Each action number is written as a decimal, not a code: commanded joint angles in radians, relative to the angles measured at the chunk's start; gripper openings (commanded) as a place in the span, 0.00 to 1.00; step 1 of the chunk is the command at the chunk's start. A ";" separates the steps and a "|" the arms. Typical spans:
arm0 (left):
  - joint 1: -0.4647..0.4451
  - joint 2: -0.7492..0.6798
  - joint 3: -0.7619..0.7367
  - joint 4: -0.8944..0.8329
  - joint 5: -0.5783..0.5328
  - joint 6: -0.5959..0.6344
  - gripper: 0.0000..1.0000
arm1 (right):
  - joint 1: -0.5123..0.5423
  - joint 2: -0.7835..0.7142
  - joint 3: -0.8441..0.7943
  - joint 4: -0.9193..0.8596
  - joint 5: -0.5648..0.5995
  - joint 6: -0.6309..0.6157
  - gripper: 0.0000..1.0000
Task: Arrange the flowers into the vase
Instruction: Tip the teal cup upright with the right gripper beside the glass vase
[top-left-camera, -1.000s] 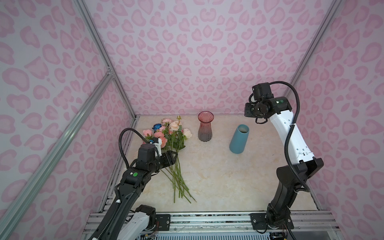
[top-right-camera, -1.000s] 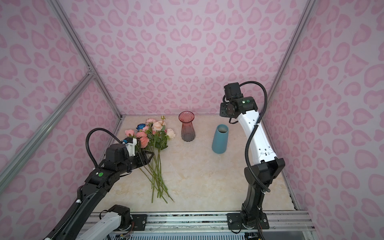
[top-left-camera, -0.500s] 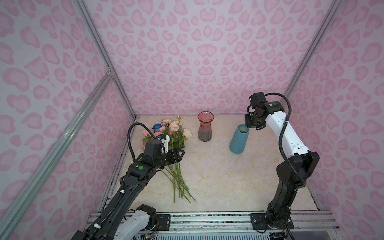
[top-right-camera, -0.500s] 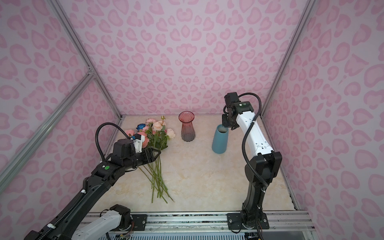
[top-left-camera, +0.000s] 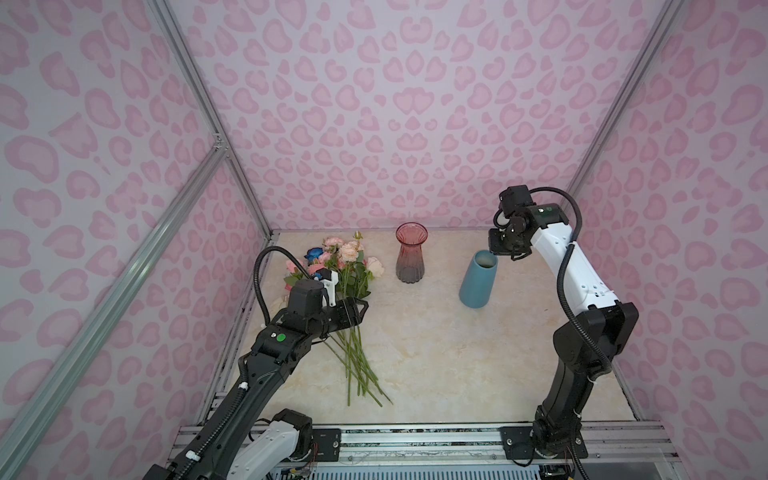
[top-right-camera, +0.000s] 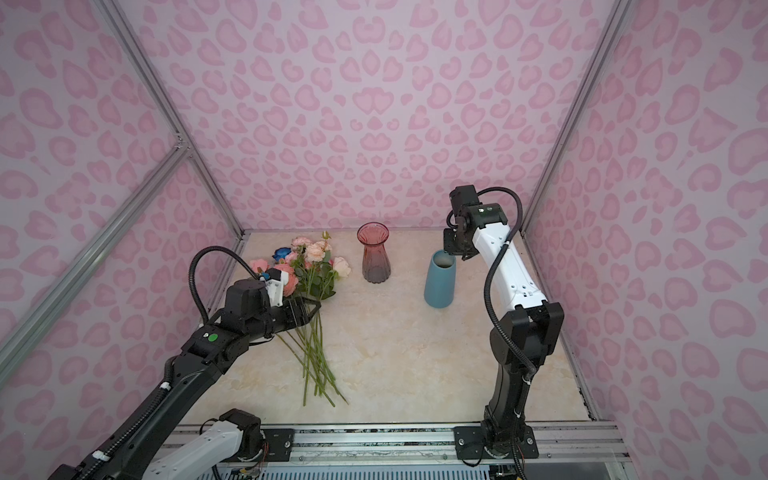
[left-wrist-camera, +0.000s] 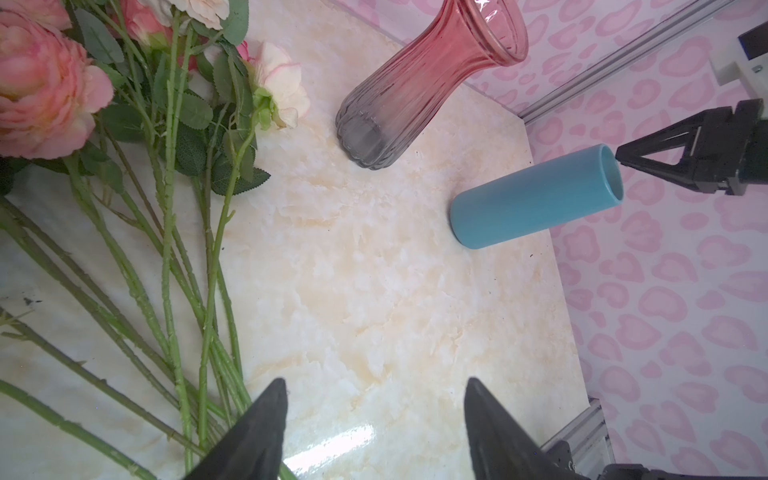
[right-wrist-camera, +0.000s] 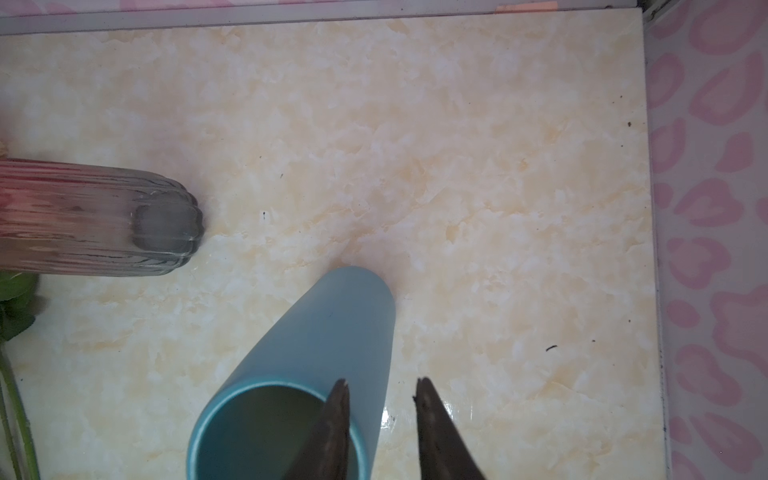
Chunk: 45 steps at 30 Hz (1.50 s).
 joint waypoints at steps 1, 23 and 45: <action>0.000 0.004 0.001 0.026 -0.009 0.005 0.69 | 0.000 -0.010 0.003 0.007 0.030 0.015 0.33; -0.002 0.015 -0.023 0.040 0.002 0.002 0.69 | -0.019 -0.008 -0.083 0.007 -0.064 -0.007 0.37; -0.003 0.005 -0.031 0.036 0.003 0.019 0.70 | -0.039 0.037 -0.053 -0.034 -0.142 -0.022 0.10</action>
